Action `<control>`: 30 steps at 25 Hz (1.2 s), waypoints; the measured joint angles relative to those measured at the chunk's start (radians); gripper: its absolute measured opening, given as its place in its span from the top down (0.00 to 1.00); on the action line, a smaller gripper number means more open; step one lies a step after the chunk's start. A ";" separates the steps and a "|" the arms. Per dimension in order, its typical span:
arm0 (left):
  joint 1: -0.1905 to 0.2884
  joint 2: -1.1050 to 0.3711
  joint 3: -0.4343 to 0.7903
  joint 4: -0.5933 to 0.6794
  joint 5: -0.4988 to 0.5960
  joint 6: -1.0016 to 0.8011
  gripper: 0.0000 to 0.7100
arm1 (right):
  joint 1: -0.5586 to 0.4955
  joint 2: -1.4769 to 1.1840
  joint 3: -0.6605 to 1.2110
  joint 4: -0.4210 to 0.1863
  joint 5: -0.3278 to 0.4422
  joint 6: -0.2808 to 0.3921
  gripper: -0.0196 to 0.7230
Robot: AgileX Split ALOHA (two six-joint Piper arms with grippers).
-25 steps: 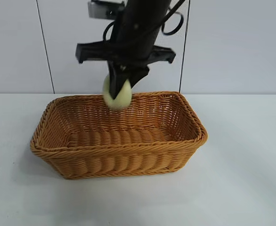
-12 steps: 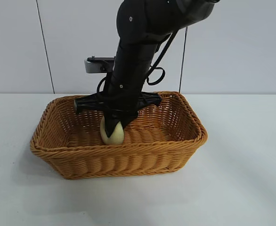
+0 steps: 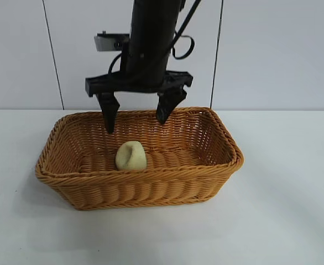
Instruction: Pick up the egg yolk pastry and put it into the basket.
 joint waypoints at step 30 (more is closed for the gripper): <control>0.000 0.000 0.000 0.000 -0.003 0.000 0.05 | -0.629 -0.020 -0.052 -0.040 0.027 -0.018 0.07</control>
